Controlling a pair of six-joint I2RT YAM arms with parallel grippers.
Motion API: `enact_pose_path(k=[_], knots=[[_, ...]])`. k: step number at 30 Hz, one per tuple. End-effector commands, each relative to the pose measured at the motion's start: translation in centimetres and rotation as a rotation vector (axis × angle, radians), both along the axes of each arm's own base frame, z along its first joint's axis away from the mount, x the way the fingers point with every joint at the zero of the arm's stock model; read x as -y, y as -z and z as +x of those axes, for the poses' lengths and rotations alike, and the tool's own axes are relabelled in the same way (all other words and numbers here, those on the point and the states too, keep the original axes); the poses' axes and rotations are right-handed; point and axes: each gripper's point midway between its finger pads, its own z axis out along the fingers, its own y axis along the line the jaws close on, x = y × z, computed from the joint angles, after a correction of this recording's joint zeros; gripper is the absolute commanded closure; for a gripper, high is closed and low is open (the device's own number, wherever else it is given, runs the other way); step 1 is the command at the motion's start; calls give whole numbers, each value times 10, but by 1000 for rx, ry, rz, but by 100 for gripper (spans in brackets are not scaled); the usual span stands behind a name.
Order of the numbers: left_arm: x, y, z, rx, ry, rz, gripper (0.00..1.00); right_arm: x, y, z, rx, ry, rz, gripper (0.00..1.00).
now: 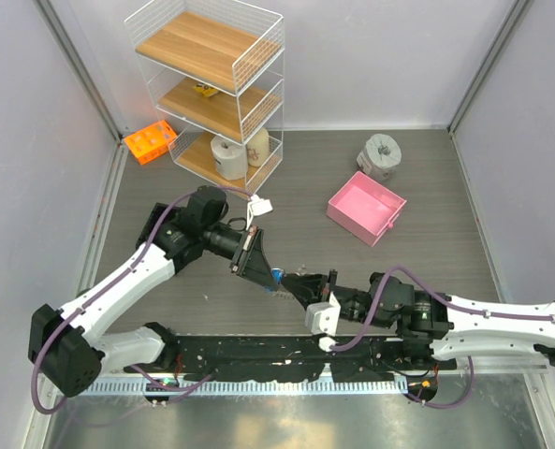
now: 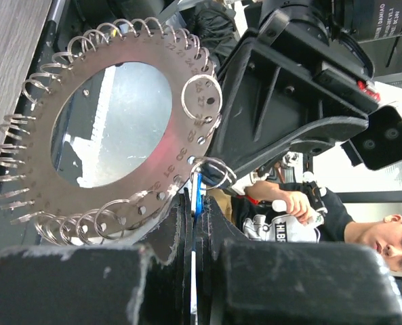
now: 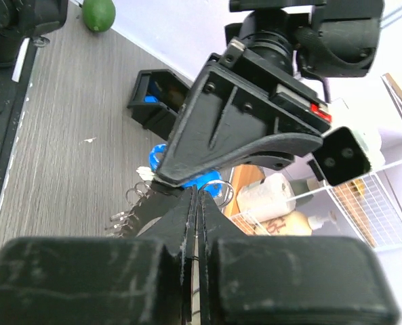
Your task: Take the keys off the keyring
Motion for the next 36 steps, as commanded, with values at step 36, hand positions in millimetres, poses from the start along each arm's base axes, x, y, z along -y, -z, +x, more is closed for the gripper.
enact_pose_path(k=[36], knots=[[-52, -19, 13, 619, -76, 190, 100, -4, -54, 0, -653, -141, 275, 60]])
